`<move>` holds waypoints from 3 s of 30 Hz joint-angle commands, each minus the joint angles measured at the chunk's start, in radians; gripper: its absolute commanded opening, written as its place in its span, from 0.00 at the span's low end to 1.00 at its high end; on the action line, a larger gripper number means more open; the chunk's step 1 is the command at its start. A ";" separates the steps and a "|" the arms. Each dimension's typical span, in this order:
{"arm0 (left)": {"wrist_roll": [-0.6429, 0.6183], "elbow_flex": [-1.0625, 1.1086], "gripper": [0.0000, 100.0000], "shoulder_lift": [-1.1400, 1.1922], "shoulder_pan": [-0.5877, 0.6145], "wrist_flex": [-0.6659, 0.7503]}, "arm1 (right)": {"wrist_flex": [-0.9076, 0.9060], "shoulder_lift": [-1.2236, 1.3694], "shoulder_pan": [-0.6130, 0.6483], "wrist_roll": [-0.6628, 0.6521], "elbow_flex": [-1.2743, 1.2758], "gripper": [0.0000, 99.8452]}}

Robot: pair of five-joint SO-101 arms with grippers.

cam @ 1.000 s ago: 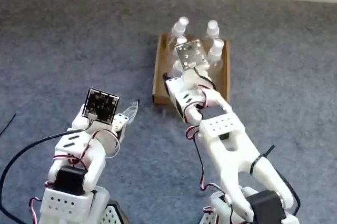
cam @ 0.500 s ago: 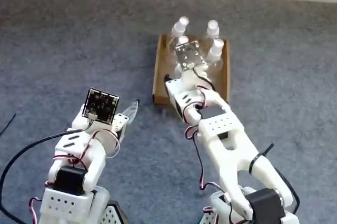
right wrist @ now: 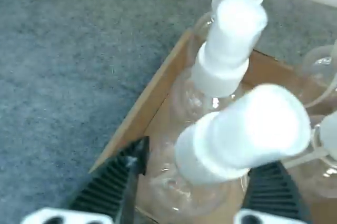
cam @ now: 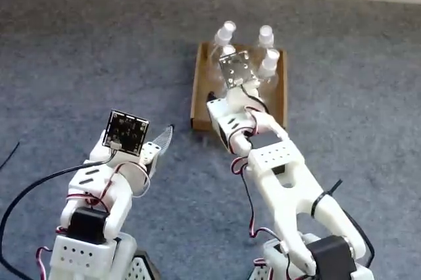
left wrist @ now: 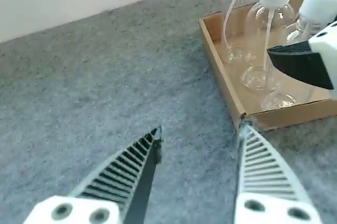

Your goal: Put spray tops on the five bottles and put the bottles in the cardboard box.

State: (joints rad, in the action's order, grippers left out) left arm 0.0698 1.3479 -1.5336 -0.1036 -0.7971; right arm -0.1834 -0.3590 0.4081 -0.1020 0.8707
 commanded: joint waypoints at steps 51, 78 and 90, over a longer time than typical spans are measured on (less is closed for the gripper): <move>0.006 0.228 0.21 -0.283 0.360 -0.273 | -0.762 -1.343 -0.160 -0.199 0.674 0.11; 0.196 0.348 0.12 -0.278 0.384 -0.552 | -1.032 -1.480 -0.380 -0.199 0.924 0.11; 0.196 0.348 0.12 -0.278 0.384 -0.552 | -1.073 -1.480 -0.384 -0.199 0.924 0.01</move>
State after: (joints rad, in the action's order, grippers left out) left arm 0.2601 1.6763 -1.8082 0.2739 -1.3433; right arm -1.2528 -1.8243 0.0353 -0.2923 1.6686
